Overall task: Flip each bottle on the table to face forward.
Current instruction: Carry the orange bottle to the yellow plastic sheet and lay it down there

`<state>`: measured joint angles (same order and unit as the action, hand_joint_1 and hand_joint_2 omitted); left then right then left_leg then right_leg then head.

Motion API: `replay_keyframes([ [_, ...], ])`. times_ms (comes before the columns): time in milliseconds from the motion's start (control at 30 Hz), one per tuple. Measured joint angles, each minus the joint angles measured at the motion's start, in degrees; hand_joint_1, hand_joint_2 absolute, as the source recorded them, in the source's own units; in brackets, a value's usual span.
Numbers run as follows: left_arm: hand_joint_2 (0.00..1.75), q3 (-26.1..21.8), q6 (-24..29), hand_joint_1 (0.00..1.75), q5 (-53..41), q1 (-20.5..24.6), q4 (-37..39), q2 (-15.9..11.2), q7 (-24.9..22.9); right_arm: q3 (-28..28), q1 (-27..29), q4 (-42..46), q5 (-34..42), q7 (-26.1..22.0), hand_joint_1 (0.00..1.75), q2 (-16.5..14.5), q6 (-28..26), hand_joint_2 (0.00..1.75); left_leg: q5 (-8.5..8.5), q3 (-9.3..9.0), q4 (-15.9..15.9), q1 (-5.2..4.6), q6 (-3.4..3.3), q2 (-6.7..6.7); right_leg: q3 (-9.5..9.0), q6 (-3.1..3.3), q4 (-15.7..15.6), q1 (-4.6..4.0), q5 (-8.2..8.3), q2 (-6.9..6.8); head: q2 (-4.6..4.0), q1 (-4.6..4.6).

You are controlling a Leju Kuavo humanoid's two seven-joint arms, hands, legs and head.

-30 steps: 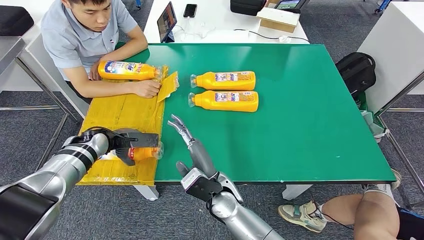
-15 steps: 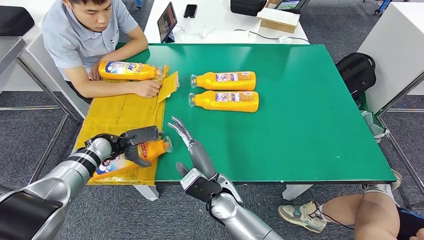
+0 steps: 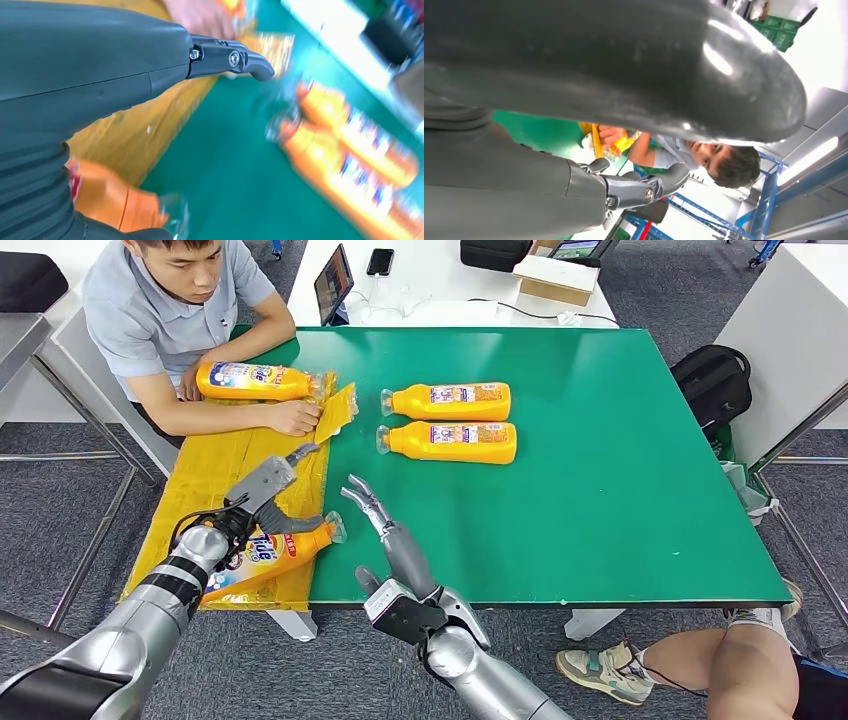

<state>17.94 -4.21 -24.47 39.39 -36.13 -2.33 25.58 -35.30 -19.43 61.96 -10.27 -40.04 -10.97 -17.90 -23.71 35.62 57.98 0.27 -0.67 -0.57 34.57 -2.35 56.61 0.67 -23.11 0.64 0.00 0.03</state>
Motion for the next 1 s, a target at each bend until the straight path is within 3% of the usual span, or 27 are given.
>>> replay_keyframes([
  [100, 1.75, -2.6, 4.8, 0.0, 3.5, -3.0, -5.9, 0.6, 0.6, 0.0, 0.6, 1.5, -0.7, 0.0, 0.0, 0.4, -4.8, 0.0, 0.0, 0.0, 0.0, 0.0, 0.0, -0.02, 0.02, 0.0, 0.0, 0.02, 0.0, 0.0, 0.0, 0.01],
  [233, 1.75, -7.7, 9.1, 0.0, 11.1, -7.2, -14.9, 3.2, 0.4, 0.1, 2.2, 6.4, -0.3, 0.0, 0.0, 1.0, -14.0, 1.75, -0.01, 0.03, 0.0, -0.04, -0.01, -0.01, 0.03, 0.0, 0.0, 0.07, 0.0, 0.0, 0.0, 0.01],
  [367, 1.75, -12.7, 11.0, 0.0, 25.8, -12.4, -25.3, 6.8, -0.6, 2.4, 6.1, 14.8, -1.7, 0.0, 0.0, 0.9, -21.0, 1.75, -0.07, 0.04, 0.0, -0.09, -0.02, 0.01, 0.04, -0.01, 0.0, 0.11, -0.02, 0.0, 0.0, 0.01],
  [500, 1.75, -15.8, 12.2, 0.0, 35.0, -18.6, -35.7, 9.5, -1.7, 7.9, 10.5, 23.4, -6.0, 0.0, 0.0, -0.6, -21.9, 1.75, -0.13, 0.06, 0.0, -0.09, -0.04, 0.01, 0.1, -0.01, -0.1, 0.09, -0.05, 0.01, 0.0, -0.01],
  [667, 1.75, -17.3, 12.5, 0.0, 36.1, -22.7, -42.7, 11.2, -2.0, 12.1, 13.2, 29.1, -7.0, 0.0, 0.0, -1.7, -22.0, 1.75, -0.12, 0.09, 0.0, -0.06, -0.04, 0.02, 0.11, -0.01, -0.1, 0.06, -0.05, 0.0, 0.0, -0.01],
  [867, 1.75, -17.6, 12.8, 0.0, 35.7, -25.0, -45.9, 12.0, -1.5, 14.1, 14.5, 31.2, -8.0, 0.0, 0.0, -2.1, -21.9, 1.75, -0.1, 0.08, 0.0, -0.05, -0.04, 0.01, 0.09, -0.02, -0.1, 0.07, -0.03, 0.0, 0.0, -0.01],
  [1000, 1.75, -16.1, 17.4, 0.0, 23.8, -29.5, -48.7, 11.6, 0.6, 16.1, 15.1, 27.0, -13.1, 0.9, 0.0, 0.1, -20.1, 1.75, -0.13, 0.08, 0.0, -0.06, -0.06, 0.01, 0.07, -0.02, -0.1, 0.09, -0.04, 0.0, 0.0, -0.02],
])
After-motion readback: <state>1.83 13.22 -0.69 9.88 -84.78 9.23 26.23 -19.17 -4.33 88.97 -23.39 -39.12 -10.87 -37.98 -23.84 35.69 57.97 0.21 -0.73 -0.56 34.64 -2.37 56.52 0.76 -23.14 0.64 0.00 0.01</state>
